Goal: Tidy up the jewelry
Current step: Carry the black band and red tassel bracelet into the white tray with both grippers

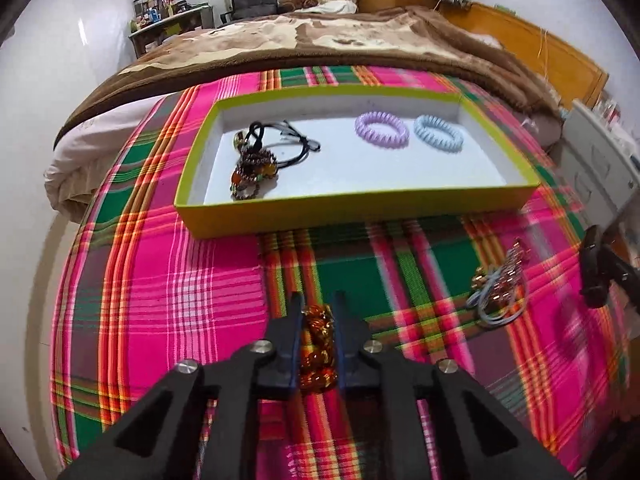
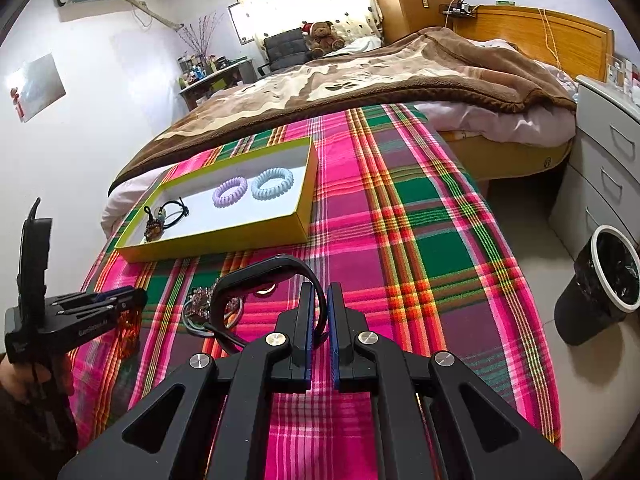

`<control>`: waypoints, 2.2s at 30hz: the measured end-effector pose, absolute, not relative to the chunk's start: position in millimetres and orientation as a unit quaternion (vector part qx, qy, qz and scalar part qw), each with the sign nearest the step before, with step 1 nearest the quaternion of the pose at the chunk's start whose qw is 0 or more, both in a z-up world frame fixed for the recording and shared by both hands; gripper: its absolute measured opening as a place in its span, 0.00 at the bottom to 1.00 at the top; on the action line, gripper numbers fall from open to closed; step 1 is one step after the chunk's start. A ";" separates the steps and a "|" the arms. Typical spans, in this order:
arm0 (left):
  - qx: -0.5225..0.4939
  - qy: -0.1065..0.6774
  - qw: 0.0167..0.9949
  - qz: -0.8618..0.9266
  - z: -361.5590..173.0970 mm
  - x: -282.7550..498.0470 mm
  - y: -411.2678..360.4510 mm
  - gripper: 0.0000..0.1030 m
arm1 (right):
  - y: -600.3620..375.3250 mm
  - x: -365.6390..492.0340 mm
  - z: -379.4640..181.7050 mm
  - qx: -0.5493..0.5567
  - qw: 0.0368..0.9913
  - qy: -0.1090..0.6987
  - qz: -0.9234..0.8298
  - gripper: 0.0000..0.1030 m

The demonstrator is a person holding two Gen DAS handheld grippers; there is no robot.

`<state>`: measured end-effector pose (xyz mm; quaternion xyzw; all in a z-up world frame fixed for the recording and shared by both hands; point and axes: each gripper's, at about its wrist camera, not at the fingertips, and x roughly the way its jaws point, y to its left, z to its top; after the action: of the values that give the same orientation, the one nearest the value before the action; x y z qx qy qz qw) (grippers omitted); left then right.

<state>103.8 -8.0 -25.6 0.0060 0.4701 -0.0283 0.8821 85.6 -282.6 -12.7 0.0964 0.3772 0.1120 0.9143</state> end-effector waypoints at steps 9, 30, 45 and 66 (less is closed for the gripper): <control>-0.082 0.432 0.894 -0.085 7.6 85.9 13.3 0.08 | -283.7 84.2 -9.1 0.098 0.916 0.373 0.111 0.06; -0.146 0.393 0.900 -0.117 42.3 111.2 37.4 0.08 | -261.2 102.4 23.1 0.078 0.923 0.356 0.123 0.06; -0.152 0.398 0.897 -0.119 38.3 191.8 44.2 0.08 | -221.8 185.6 16.7 0.049 0.911 0.387 0.134 0.06; -0.119 0.448 0.880 -0.103 -7.1 261.0 27.9 0.08 | -201.3 228.6 -24.1 -0.005 0.894 0.432 0.120 0.06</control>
<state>261.0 27.9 -7.1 -0.1191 0.4481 -0.1033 0.8800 228.6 -201.3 -24.1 -0.0053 0.4324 0.1196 0.8937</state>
